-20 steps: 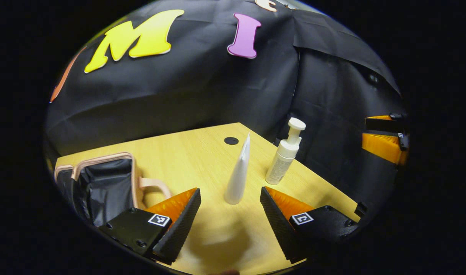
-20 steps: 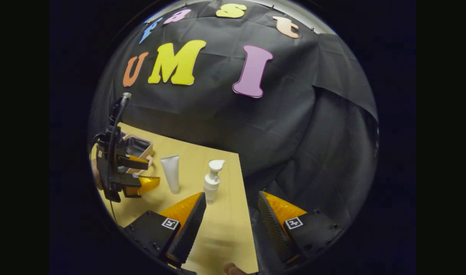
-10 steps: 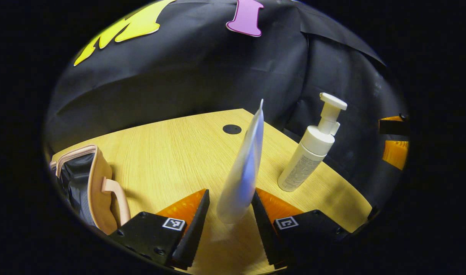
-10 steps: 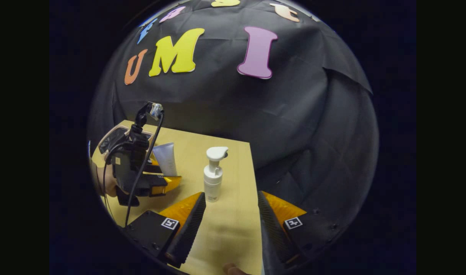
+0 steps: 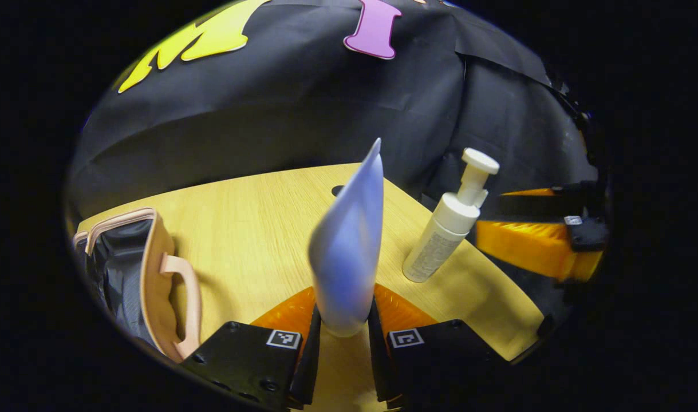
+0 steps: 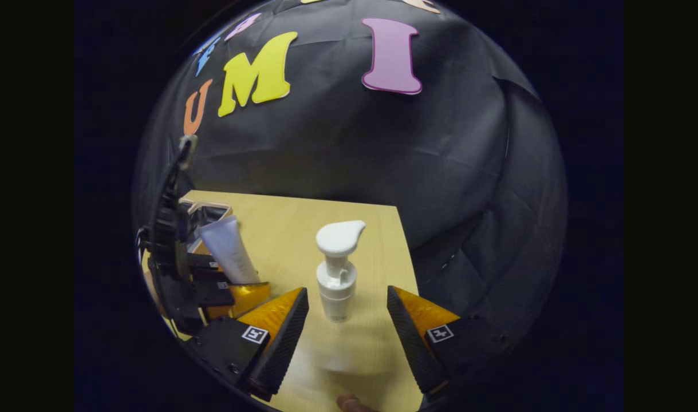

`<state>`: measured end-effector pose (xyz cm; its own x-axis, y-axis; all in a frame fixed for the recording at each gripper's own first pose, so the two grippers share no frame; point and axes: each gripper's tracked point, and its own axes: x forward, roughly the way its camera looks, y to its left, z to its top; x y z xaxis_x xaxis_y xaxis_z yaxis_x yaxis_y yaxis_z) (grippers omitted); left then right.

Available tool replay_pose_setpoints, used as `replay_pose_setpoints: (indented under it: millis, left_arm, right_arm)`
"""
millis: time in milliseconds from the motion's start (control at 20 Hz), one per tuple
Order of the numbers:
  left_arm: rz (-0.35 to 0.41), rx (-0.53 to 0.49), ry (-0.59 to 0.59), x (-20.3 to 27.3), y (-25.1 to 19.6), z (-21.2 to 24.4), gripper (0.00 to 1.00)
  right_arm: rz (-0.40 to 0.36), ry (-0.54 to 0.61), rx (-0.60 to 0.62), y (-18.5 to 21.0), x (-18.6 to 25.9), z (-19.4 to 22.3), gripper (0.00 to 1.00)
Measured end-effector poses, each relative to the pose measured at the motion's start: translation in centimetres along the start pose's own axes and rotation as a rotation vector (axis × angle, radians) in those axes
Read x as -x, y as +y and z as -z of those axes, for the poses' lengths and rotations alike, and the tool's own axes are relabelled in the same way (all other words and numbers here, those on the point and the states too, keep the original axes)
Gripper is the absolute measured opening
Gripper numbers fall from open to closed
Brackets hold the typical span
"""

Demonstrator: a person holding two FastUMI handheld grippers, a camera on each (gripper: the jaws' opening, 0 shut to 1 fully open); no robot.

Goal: First open the suitcase, pack the skin care products into it, and then close the suitcase.

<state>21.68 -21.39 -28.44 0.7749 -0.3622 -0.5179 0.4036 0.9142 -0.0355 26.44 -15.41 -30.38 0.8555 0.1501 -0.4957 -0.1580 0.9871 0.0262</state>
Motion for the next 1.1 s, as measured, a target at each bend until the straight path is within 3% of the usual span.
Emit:
replay_pose_setpoints:
  millis: [300,500,600,650,950,1100]
  left_arm:
    - [-0.037,-0.002,-0.014,9.7,0.5,-0.6,0.42]
    - [-0.108,0.047,0.003,16.6,2.9,1.1,0.42]
    - [-0.147,0.089,0.002,19.4,4.4,2.1,0.42]
    - [-0.168,0.099,0.010,20.4,5.3,2.6,0.42]
    - [-0.302,0.104,-0.004,26.0,13.5,2.1,0.42]
    - [-0.337,0.156,-0.001,25.4,20.0,1.2,0.41]
  right_arm:
    - [-0.015,0.000,-0.015,1.7,-3.8,0.9,0.82]
    - [0.035,-0.021,-0.003,1.2,-5.0,0.6,0.67]
    - [0.037,-0.010,-0.046,1.2,-5.3,0.8,0.52]
    - [0.040,-0.014,-0.059,1.2,-5.6,0.8,0.53]
    - [0.074,-0.011,-0.097,1.5,-4.1,1.4,0.50]
    - [0.097,-0.035,-0.103,3.0,0.7,1.3,0.51]
